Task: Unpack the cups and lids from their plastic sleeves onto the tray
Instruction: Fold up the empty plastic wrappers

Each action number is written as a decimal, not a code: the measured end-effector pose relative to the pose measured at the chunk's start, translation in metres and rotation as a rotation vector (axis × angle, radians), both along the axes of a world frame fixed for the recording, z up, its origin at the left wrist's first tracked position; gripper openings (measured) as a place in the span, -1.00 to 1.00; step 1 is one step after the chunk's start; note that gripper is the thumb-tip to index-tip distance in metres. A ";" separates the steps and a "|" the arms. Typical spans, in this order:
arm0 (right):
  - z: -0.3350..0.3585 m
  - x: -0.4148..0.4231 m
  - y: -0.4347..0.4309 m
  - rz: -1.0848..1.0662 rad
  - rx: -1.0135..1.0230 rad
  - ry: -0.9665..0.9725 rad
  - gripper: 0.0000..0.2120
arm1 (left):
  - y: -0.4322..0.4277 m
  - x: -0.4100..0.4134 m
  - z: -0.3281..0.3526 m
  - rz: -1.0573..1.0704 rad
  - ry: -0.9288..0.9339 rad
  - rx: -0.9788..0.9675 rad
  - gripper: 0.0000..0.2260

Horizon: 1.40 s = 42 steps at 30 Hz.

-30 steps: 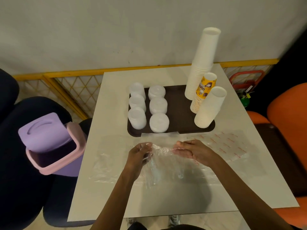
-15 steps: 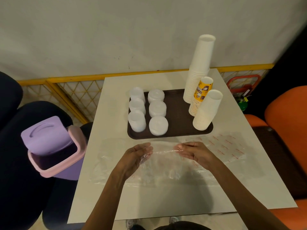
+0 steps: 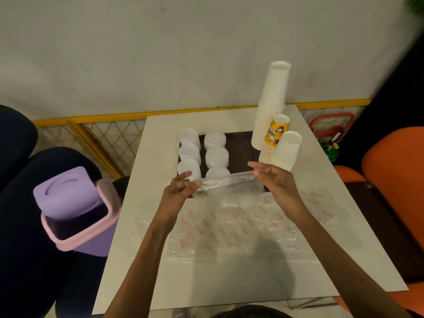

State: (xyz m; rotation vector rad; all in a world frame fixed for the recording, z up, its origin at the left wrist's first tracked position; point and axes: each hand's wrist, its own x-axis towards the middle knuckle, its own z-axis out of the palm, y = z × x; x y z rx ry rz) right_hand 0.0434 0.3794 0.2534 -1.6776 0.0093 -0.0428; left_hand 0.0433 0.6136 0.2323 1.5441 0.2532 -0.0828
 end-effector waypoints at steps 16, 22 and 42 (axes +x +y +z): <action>0.007 0.016 0.005 0.057 0.295 0.224 -0.62 | -0.020 0.035 0.022 0.110 -0.099 -0.145 -0.89; -0.007 0.019 0.005 0.044 0.387 0.289 -0.61 | -0.012 0.034 0.001 -0.067 0.220 -0.290 -0.65; -0.041 0.015 -0.007 0.207 0.340 0.618 -0.78 | -0.009 0.007 -0.016 -0.236 0.268 -0.067 -0.90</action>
